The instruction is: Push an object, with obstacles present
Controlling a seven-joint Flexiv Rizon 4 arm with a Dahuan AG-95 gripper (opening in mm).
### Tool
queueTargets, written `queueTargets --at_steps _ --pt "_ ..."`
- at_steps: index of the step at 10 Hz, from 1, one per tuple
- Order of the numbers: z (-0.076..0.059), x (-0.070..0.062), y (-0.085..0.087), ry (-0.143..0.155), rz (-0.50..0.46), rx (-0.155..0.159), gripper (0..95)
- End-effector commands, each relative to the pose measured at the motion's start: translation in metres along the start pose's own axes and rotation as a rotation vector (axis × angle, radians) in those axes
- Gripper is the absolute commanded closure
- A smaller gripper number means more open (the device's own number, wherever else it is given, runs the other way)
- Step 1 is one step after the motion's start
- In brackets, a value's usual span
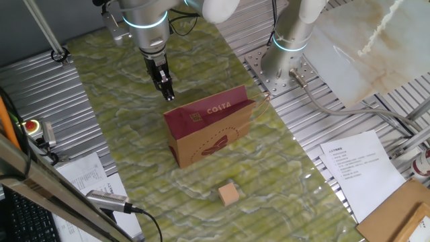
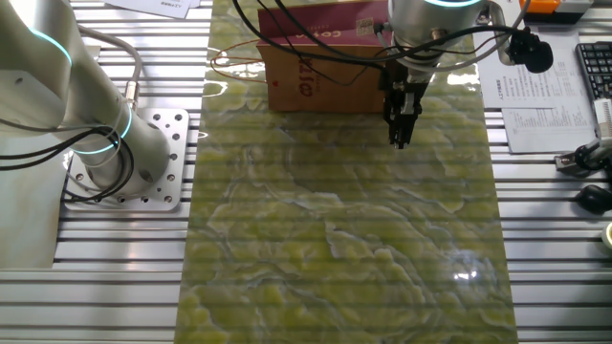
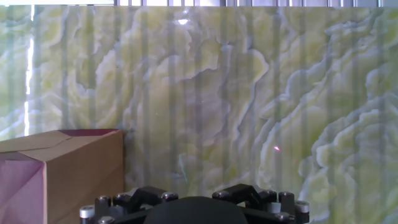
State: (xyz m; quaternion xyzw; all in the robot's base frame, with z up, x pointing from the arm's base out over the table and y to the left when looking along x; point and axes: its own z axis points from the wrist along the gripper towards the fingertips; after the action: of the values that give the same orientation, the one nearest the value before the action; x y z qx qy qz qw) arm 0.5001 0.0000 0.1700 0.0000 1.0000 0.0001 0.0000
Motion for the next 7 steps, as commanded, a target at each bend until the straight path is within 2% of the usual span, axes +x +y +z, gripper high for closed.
queueTargets --at_steps 1,7 --pt "0.0000 0.0001 0.0000 0.018 0.029 0.055 95.0" --pt "-0.0001 0.0001 0.0000 0.019 0.030 0.055 95.0"
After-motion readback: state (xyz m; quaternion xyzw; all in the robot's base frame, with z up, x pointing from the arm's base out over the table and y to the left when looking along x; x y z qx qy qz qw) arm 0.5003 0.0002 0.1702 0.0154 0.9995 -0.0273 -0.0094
